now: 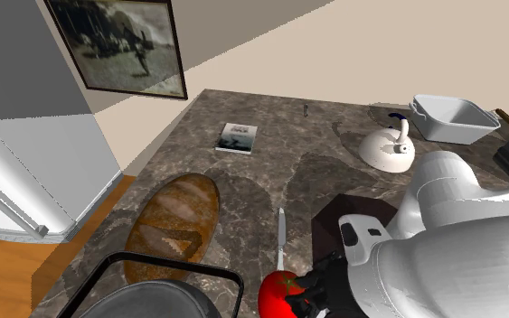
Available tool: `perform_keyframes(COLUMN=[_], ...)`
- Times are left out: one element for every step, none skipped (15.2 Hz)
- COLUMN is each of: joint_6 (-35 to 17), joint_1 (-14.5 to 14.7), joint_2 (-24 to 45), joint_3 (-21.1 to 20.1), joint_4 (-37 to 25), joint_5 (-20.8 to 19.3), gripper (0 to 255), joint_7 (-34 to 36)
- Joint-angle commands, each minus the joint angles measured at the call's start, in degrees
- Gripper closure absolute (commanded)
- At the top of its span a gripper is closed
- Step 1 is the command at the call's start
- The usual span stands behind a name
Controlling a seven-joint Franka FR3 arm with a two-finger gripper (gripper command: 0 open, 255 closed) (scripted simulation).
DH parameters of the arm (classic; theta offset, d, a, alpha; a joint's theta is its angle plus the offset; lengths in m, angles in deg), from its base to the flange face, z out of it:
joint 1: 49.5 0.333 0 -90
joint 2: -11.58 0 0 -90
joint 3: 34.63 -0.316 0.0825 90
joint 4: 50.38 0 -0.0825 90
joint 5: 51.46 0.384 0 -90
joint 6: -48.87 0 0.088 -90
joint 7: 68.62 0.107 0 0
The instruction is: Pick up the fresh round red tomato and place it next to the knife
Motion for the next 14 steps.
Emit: perform_keyframes(joint_6=[-0.02, -0.02, -0.01, -0.01, -0.02, -0.02, -0.02, -0.02, 2.34, 4.62, 6.84, 8.53, 8.54, 8.54], joint_1=[0.01, 0.01, 0.01, 0.01, 0.01, 0.01, 0.01, 0.01, 0.89, 1.63, 2.23, 2.62, 2.62, 2.62], joint_2=[0.0, 0.0, 0.0, 0.0, 0.0, 0.0, 0.0, 0.0, -1.39, -2.65, -3.78, -4.58, -4.59, -4.59], joint_3=[-0.02, -0.02, -0.02, -0.02, -0.02, -0.02, -0.02, -0.02, 1.96, 3.87, 5.69, 7.07, 7.07, 7.07], joint_4=[0.0, 0.0, 0.0, 0.0, 0.01, 0.01, 0.01, 0.01, -0.61, -1.33, -2.16, -2.89, -2.89, -2.89], joint_5=[0.02, 0.02, 0.02, 0.02, 0.02, 0.02, 0.02, 0.02, -1.7, -3.35, -4.94, -6.15, -6.15, -6.15], gripper=[255, 255, 0, 0, 0, 0, 0, 0, 0, 0, 0, 0, 0, 0], joint_7=[0.01, 0.01, 0.01, 0.01, 0.01, 0.01, 0.01, 0.01, 0.65, 1.23, 1.76, 2.14, 2.14, 2.14])
